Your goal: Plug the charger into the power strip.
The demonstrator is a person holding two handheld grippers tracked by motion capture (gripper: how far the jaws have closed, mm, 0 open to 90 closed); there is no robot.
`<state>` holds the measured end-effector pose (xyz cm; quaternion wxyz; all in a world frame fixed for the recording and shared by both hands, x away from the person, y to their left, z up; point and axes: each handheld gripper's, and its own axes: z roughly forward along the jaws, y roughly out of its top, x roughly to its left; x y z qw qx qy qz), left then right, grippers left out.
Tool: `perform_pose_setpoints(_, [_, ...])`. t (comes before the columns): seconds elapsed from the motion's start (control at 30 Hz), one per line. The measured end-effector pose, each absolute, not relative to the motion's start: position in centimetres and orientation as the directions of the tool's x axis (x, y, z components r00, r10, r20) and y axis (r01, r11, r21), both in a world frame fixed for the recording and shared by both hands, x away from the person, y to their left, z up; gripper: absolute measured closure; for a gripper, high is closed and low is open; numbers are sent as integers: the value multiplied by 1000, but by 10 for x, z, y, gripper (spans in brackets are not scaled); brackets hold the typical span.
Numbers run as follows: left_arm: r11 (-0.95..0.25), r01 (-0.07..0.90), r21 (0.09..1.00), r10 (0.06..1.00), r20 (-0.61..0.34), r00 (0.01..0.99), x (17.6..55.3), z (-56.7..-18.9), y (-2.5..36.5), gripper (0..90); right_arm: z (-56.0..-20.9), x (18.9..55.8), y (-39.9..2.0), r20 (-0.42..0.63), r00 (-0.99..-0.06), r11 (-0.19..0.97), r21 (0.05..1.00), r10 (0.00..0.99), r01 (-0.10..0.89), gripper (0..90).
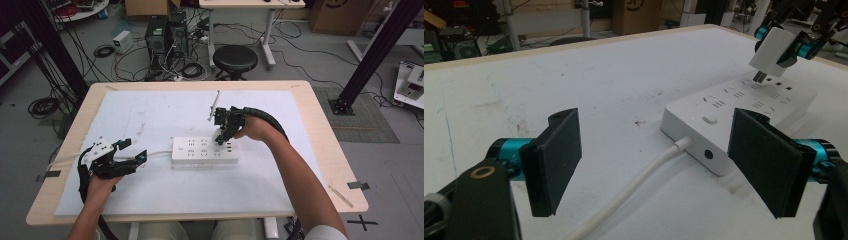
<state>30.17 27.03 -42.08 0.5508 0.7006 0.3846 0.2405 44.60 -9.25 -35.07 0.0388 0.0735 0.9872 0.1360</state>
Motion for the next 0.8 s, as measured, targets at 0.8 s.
perform_pose_setpoints(0.8, [-79, 282, 956, 802, -107, 587, 302, -426, 270, 215, -355, 443, -66, -116, -993, 991, 136, 16, 0, 635])
